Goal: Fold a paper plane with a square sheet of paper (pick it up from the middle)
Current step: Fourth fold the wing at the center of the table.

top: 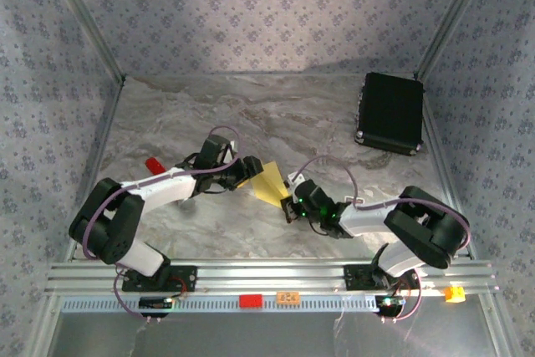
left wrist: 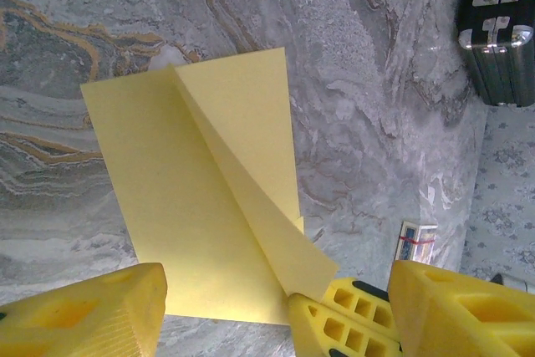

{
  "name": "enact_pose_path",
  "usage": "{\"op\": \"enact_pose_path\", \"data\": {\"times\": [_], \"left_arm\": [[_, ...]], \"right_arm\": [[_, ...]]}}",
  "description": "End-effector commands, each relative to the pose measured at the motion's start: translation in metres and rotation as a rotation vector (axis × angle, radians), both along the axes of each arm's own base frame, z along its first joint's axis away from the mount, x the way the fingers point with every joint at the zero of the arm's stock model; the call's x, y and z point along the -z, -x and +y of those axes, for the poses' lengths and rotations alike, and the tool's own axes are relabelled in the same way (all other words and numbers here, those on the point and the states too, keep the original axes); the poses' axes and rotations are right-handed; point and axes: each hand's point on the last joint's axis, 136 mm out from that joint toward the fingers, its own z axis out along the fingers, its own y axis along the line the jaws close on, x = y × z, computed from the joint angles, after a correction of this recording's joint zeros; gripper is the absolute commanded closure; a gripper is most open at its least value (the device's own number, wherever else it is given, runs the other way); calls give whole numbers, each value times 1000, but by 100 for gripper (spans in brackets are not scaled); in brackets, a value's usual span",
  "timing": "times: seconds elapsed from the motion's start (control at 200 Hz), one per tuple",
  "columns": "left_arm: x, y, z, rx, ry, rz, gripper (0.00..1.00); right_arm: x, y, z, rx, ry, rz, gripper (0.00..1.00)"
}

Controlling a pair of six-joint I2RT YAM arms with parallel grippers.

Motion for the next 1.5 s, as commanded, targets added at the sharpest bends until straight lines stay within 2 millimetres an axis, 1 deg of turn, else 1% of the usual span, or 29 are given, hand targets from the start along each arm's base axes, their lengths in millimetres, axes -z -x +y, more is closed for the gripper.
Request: {"op": "enact_pose_path", "data": {"times": [0.0,0.205,0.395,0.565,0.62,0.72,0.79,0.845,0.964,1.194,1.499], "left_arm": [[2,0,4,0,-11,-4,30],[6,2,4,1,-16,7,30],[7,2,3,-1,-7,9,30],[8,2,3,-2,-3,12,32],[8,2,2,0,-1,11,35],[8,2,1,4,3,11,47],[9,2,-1,12,12,14,58],[11,2,-4,19,20,19,64],[12,3,-11,34,39,21,73],[17,6,-25,76,61,34,78],[14,6,-47,135,92,13,80]], "right_arm": [[-3,6,9,-22,-106,94,98],[1,3,7,-1,-158,173,98],[12,2,5,26,-172,240,98],[13,2,6,38,-222,286,98],[12,2,5,37,-235,299,98],[7,1,6,50,-287,332,97],[4,1,5,53,-317,353,97],[2,0,6,53,-340,374,97],[-1,-2,5,66,-397,408,97],[5,-2,2,96,-441,458,97],[12,-3,-1,129,-501,513,97]]}}
